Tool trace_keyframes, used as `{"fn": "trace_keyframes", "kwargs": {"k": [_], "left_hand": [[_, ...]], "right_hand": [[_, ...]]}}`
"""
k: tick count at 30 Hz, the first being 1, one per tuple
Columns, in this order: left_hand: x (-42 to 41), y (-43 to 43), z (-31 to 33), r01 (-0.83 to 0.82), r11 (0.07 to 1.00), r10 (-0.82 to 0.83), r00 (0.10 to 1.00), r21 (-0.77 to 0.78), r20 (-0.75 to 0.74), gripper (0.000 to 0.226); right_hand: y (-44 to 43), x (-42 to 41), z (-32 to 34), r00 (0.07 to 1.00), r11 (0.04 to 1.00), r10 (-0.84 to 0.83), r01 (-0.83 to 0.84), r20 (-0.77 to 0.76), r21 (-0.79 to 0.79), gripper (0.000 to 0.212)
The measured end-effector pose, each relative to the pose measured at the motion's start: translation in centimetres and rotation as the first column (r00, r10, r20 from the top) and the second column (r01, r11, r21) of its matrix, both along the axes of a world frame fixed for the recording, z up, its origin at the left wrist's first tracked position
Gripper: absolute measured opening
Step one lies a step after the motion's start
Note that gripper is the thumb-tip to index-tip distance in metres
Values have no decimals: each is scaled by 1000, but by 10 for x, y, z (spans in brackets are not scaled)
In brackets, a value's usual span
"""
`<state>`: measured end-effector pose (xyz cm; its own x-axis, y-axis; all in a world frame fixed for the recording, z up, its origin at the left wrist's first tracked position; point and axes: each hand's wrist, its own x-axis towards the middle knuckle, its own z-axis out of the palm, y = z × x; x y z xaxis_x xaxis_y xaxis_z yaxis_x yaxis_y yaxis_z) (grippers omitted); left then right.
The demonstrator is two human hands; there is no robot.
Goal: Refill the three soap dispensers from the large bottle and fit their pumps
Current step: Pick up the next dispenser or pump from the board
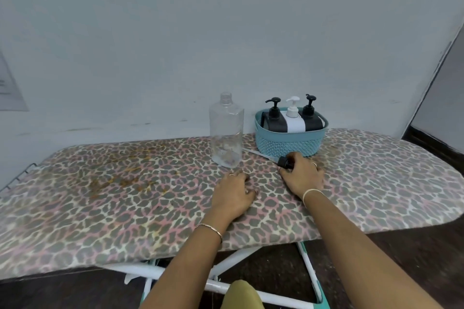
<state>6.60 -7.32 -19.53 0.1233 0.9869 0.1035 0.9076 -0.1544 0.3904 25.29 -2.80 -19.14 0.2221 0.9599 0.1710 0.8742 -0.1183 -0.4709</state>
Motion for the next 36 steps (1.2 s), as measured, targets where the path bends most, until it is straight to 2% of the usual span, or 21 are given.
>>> {"fn": "trace_keyframes", "kwargs": {"k": [5, 8, 10, 14, 17, 19, 21, 24, 25, 27, 30, 33, 34, 36], "left_hand": [[-6, 2, -1, 20, 1000, -20, 1000, -18, -6, 55], [-7, 3, -1, 12, 999, -12, 1000, -30, -9, 57], [-7, 2, 0, 16, 999, -16, 1000, -32, -5, 57], [-7, 1, 5, 16, 999, -16, 1000, -50, -4, 56], [-5, 1, 7, 30, 997, -32, 999, -74, -18, 56], [-5, -1, 9, 44, 995, -48, 998, -87, -42, 55], [-5, -1, 12, 62, 992, -66, 997, -113, -32, 55], [-5, -3, 16, 79, 988, -68, 995, -136, 79, 52], [-5, -4, 18, 68, 992, -54, 989, -102, 139, 49], [-5, -8, 25, -14, 998, -5, 960, 66, 280, 44], [-9, -8, 44, -220, 918, 65, 905, 331, 421, 54], [-17, 3, 64, -321, 862, 107, 871, 392, 479, 69], [-20, 9, 71, -334, 855, 112, 866, 397, 487, 72], [-25, 19, 85, -349, 851, 122, 858, 393, 499, 79]], "right_hand": [[-4, -4, 5, 1000, 1000, -6, 6, 22, 25, 35], [-8, -5, 7, 977, 999, 17, -7, -211, 48, 35], [-10, -6, 11, 908, 993, 57, -8, -416, 118, 35], [-18, -6, 28, 775, 973, 119, 34, -620, 229, 30], [-24, -8, 45, 564, 948, 170, 131, -808, 290, 25], [-28, -11, 58, 455, 930, 198, 193, -868, 313, 23], [-30, -13, 69, 384, 916, 227, 230, -895, 330, 21], [-31, -20, 87, 315, 892, 282, 260, -906, 368, 21], [-30, -22, 93, 300, 885, 297, 270, -906, 379, 21], [-28, -25, 108, 282, 865, 334, 287, -899, 412, 20], [-19, -27, 132, 284, 822, 366, 349, -886, 451, 20], [-8, -29, 159, 216, 765, 459, 397, -862, 507, 23], [-4, -31, 167, 214, 748, 487, 398, -847, 531, 29], [5, -36, 182, 269, 727, 514, 367, -814, 580, 40]]}}
